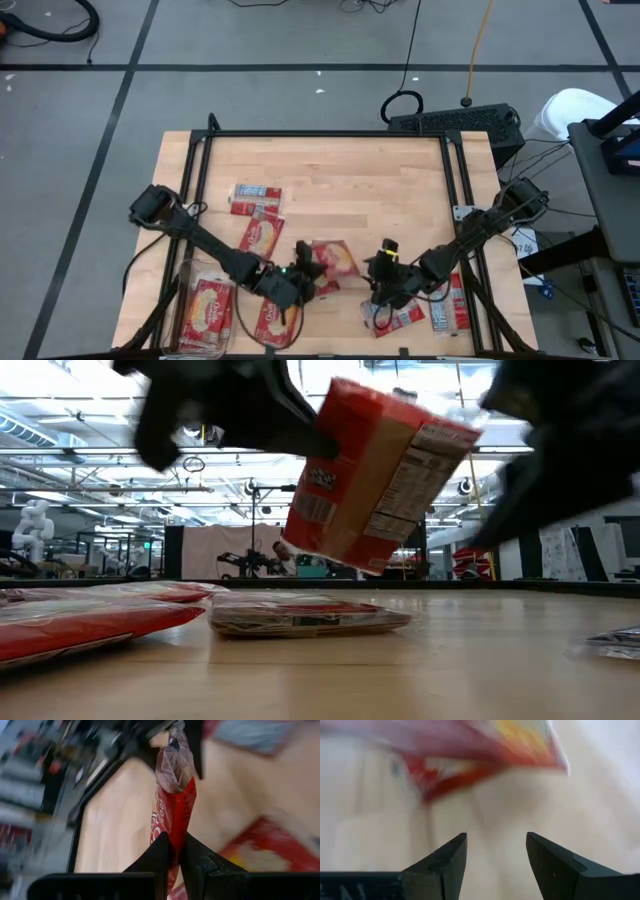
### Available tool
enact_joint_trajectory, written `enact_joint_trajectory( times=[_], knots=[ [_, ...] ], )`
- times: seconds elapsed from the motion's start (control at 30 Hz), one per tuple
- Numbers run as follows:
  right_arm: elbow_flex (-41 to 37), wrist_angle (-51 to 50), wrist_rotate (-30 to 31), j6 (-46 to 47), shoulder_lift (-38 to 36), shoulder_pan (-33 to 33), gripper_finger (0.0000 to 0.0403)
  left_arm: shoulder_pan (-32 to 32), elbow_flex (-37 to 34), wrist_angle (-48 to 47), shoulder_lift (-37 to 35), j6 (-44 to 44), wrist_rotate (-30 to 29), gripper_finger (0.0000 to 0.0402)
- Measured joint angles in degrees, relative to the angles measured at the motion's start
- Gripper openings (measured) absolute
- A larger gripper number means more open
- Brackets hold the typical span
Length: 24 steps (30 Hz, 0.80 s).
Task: Sort popcorn bags into baskets
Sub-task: Put the popcorn bag into the transparent bin
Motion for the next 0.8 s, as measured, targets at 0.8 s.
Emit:
enact_joint_trajectory(
  times=[0.8],
  knots=[
    [-17.2, 55.1, -27.1, -4.4, -2.0, -12.7, 0.0275, -9.7, 0.0, -3.7, 0.4, 52.1, -0.4, 0.0035]
  ],
)
